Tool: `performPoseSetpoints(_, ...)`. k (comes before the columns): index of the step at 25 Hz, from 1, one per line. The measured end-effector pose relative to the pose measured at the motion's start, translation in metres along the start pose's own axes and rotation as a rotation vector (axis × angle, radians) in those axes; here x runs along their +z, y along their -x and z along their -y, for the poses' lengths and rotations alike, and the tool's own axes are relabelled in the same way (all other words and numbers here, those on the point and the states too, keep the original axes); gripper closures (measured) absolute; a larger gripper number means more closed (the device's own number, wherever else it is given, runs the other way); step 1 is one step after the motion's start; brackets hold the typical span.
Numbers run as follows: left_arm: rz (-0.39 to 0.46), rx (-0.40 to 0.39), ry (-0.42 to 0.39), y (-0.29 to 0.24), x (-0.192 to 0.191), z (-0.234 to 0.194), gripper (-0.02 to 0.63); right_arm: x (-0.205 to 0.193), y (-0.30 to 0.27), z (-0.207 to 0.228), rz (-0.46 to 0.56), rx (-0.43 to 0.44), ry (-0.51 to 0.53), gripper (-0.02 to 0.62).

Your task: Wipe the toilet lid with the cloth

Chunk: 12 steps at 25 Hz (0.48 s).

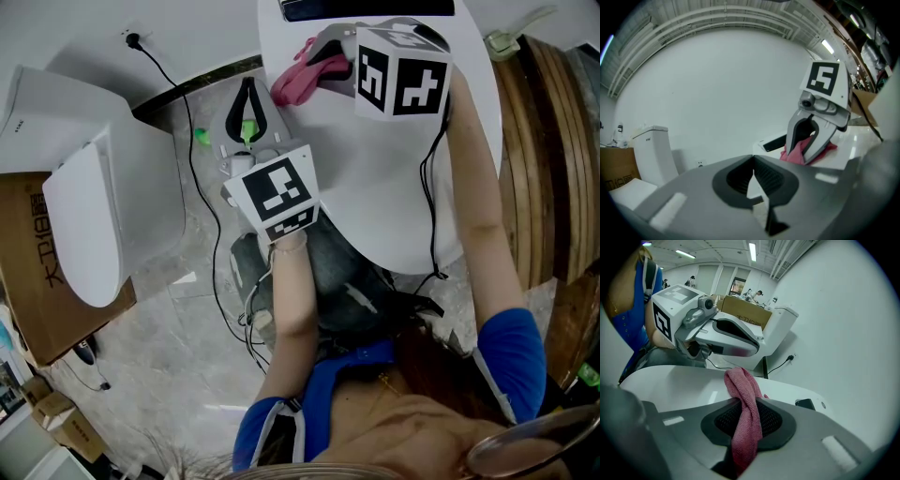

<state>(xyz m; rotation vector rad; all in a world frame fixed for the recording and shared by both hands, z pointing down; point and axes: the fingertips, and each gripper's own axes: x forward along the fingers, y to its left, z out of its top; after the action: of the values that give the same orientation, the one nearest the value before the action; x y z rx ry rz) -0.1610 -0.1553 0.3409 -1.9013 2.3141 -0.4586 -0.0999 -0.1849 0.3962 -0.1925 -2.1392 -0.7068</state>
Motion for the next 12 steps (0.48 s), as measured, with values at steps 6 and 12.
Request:
performPoseSetpoints(6,0.010,-0.018,-0.021,0.0000,0.0031,0.0081,0.603,0.0053,-0.0040,-0.0008,0.012,-0.007,-0.012,0.523)
performPoseSetpoints(12,0.015,-0.021,-0.026,0.0001,0.0044,0.0091,0.603,0.0057,-0.0028,-0.0009,0.030,-0.005,-0.039,0.525)
